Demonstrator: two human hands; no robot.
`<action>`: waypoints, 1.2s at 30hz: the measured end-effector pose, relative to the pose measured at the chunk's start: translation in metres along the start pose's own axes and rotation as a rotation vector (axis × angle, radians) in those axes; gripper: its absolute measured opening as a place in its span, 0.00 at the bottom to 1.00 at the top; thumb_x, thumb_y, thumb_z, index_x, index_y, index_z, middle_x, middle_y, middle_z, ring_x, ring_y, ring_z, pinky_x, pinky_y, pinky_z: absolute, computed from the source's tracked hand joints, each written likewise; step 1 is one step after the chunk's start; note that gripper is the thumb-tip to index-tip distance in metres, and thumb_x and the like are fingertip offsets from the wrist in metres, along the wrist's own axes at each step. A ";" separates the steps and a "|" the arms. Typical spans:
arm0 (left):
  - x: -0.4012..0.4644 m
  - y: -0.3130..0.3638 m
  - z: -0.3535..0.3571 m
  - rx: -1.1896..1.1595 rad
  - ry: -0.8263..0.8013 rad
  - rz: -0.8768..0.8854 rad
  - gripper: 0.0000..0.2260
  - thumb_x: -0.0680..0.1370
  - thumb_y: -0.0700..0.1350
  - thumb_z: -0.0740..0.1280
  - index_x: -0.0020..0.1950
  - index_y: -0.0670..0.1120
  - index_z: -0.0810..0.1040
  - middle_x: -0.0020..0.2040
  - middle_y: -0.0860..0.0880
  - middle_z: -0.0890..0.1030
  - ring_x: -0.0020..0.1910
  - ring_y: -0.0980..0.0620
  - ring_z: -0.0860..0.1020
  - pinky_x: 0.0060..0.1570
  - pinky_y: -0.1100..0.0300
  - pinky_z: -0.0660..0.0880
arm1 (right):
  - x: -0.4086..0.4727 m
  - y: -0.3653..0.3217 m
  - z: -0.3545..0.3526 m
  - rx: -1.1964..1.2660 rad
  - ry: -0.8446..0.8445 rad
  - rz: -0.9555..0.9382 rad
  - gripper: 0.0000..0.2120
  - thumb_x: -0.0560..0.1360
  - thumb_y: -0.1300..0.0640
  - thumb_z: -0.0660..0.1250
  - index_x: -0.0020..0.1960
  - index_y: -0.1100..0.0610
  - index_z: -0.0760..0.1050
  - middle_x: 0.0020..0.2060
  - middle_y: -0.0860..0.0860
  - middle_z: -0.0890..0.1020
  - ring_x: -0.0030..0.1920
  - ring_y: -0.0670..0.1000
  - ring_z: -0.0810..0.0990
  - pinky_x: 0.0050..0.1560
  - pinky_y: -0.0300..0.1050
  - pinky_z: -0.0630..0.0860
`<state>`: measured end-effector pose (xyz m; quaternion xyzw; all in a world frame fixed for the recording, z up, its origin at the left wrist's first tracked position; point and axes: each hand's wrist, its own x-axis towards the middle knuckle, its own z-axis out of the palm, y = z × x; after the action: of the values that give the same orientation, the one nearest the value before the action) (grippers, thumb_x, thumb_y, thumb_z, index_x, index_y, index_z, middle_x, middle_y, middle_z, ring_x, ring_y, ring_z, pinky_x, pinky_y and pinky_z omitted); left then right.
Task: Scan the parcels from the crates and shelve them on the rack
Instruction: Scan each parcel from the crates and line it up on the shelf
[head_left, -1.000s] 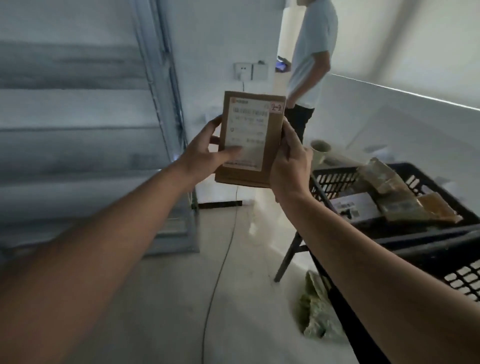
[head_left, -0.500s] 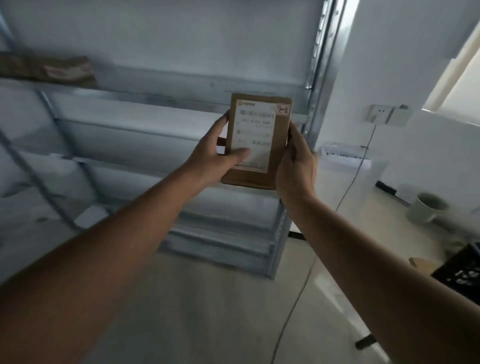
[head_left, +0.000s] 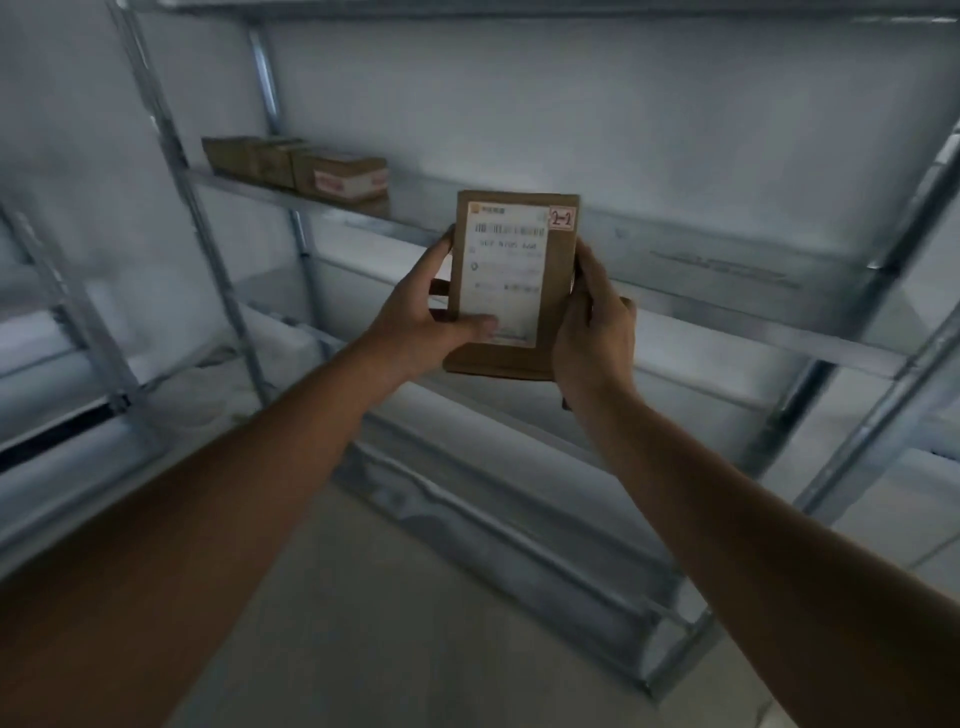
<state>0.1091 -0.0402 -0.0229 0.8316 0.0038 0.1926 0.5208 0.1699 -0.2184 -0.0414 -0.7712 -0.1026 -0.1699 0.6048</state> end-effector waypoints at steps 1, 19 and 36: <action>0.015 -0.007 -0.008 0.000 0.021 -0.007 0.45 0.76 0.42 0.80 0.85 0.59 0.58 0.69 0.54 0.74 0.70 0.52 0.72 0.57 0.64 0.79 | 0.014 0.000 0.013 -0.006 -0.011 -0.007 0.25 0.88 0.55 0.48 0.79 0.36 0.67 0.64 0.51 0.74 0.50 0.26 0.69 0.57 0.27 0.70; 0.222 -0.106 -0.135 0.008 0.223 -0.061 0.44 0.75 0.46 0.81 0.83 0.62 0.60 0.74 0.50 0.74 0.75 0.43 0.72 0.67 0.38 0.79 | 0.193 -0.026 0.237 -0.096 -0.143 -0.132 0.24 0.89 0.54 0.48 0.81 0.34 0.63 0.62 0.53 0.67 0.58 0.53 0.72 0.68 0.51 0.72; 0.427 -0.216 -0.250 0.012 -0.168 0.106 0.54 0.69 0.41 0.85 0.85 0.58 0.56 0.79 0.58 0.69 0.71 0.58 0.68 0.46 0.77 0.76 | 0.303 -0.022 0.417 -0.122 0.116 -0.057 0.25 0.89 0.58 0.50 0.82 0.40 0.65 0.59 0.53 0.69 0.49 0.26 0.68 0.54 0.25 0.64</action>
<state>0.4656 0.3632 0.0202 0.8471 -0.0827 0.1493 0.5033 0.4990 0.1764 0.0079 -0.7923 -0.0786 -0.2376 0.5564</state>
